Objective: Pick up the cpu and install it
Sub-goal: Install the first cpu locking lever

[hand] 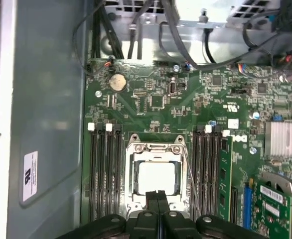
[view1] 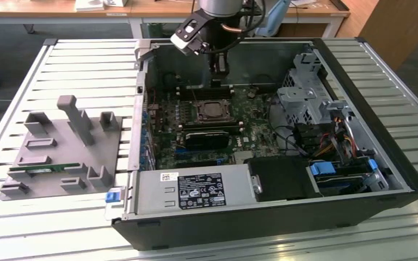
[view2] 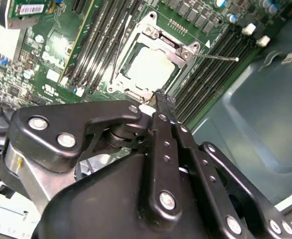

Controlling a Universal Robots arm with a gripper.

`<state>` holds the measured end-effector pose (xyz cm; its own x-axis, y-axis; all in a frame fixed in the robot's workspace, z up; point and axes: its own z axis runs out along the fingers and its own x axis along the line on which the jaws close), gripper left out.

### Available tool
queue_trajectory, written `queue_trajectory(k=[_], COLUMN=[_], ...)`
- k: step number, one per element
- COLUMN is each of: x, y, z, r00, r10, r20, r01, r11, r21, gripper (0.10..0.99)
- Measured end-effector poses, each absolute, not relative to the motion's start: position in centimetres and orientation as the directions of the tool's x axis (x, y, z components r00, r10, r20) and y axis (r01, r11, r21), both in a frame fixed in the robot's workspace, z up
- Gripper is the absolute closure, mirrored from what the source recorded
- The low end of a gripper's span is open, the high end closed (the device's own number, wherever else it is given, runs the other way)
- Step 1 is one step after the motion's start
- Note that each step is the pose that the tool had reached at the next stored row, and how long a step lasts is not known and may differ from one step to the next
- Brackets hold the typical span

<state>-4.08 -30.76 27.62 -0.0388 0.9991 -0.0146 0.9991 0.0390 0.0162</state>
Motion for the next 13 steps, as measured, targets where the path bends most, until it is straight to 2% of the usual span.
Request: queue_trajectory(k=[13], x=[-4.08], y=[-30.76], z=[27.29], r00=[-0.273], r10=[0.962], r20=[-0.015], r01=[0.962], r11=[0.273], r21=[0.016], gripper=[0.980])
